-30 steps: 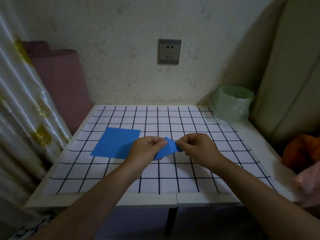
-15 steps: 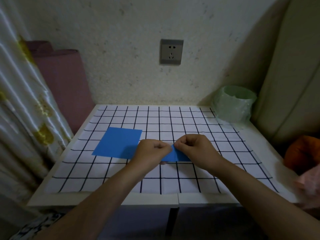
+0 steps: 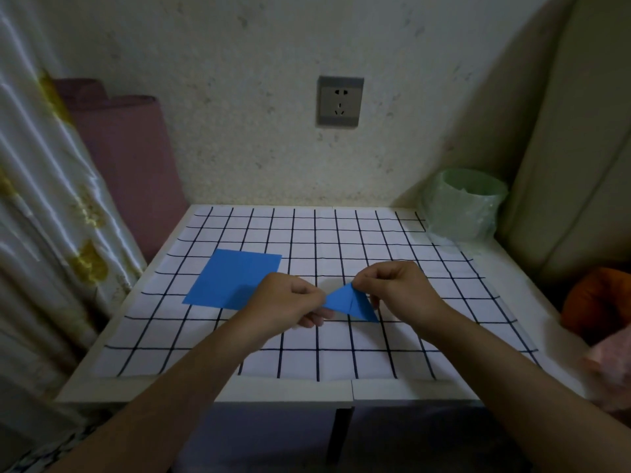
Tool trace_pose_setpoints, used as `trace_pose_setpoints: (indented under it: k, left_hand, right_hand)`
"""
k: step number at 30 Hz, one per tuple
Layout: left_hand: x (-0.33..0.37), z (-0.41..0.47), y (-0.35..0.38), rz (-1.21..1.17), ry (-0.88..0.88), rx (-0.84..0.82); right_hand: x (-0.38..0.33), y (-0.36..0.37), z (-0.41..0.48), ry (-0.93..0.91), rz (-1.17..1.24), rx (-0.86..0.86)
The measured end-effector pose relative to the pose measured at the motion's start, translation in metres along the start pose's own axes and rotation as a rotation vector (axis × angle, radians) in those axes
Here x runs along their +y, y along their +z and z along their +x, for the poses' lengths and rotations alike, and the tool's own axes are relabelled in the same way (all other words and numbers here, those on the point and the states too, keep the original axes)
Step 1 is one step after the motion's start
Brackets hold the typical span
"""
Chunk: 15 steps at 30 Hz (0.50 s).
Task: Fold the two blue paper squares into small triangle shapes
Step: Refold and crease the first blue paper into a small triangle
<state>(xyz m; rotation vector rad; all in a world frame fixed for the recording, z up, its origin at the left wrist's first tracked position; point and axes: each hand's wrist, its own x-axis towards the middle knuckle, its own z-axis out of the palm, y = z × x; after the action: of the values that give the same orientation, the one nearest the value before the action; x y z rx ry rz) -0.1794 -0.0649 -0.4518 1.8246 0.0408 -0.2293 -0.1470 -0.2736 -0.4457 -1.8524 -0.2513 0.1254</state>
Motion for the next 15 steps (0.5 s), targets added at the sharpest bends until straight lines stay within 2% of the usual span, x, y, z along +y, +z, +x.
trace_pose_setpoints:
  k: [3, 7, 9, 11, 13, 15]
  left_hand:
    - [-0.003, -0.003, -0.005, 0.076, -0.033, -0.033]
    - [-0.011, -0.003, -0.011, 0.390, -0.024, -0.017]
    - [-0.016, -0.001, -0.008, 0.541, 0.112, 0.112]
    - [-0.018, 0.001, -0.002, 0.609, 0.343, 0.194]
    - [-0.021, 0.007, 0.006, 0.620, 0.533, 0.106]
    - [-0.027, 0.013, 0.013, 0.726, 0.658, -0.027]
  right_hand:
    - [0.008, 0.001, 0.004, 0.061, -0.020, 0.024]
    - [0.025, 0.001, 0.013, 0.149, -0.187, 0.020]
    - [0.031, 0.000, 0.016, 0.170, -0.316, -0.005]
    - [0.035, 0.003, 0.018, 0.134, -0.441, -0.043]
    - [0.036, 0.008, 0.018, 0.075, -0.564, -0.066]
    - [0.036, 0.011, 0.016, 0.002, -0.665, -0.056]
